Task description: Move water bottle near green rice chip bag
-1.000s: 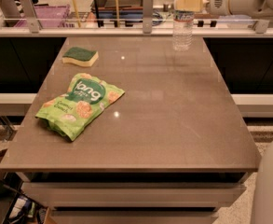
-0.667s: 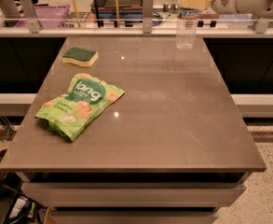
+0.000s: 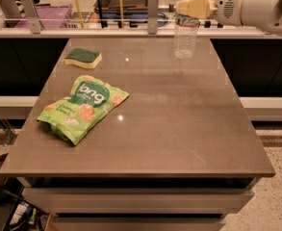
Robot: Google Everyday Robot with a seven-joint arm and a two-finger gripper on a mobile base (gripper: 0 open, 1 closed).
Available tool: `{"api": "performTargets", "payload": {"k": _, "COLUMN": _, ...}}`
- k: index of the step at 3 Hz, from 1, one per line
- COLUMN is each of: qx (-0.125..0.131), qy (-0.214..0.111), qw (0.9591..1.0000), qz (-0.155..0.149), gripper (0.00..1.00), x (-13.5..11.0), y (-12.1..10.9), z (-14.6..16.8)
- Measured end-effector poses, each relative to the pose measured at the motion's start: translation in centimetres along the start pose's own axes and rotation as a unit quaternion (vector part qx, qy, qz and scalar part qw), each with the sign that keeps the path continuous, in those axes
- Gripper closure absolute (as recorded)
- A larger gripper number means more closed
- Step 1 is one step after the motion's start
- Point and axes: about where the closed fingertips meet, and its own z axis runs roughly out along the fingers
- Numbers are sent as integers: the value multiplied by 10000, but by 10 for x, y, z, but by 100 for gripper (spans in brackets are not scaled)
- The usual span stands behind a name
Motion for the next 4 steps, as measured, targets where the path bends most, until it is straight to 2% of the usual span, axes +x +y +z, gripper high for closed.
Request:
{"api": "performTargets", "payload": {"k": 1, "qx": -198, "qy": 8, "qw": 9996, "qz": -192, "gripper": 100, "x": 7, "y": 35, "z": -6}}
{"api": "performTargets", "payload": {"k": 2, "qx": -529, "qy": 28, "qw": 9980, "qz": -337, "gripper": 100, "x": 14, "y": 68, "z": -17}}
{"api": "performTargets", "payload": {"k": 3, "qx": -1019, "qy": 119, "qw": 9924, "qz": -672, "gripper": 100, "x": 21, "y": 105, "z": -28}}
{"api": "performTargets", "payload": {"k": 4, "qx": -1468, "qy": 216, "qw": 9844, "qz": -946, "gripper": 100, "x": 32, "y": 136, "z": -38}}
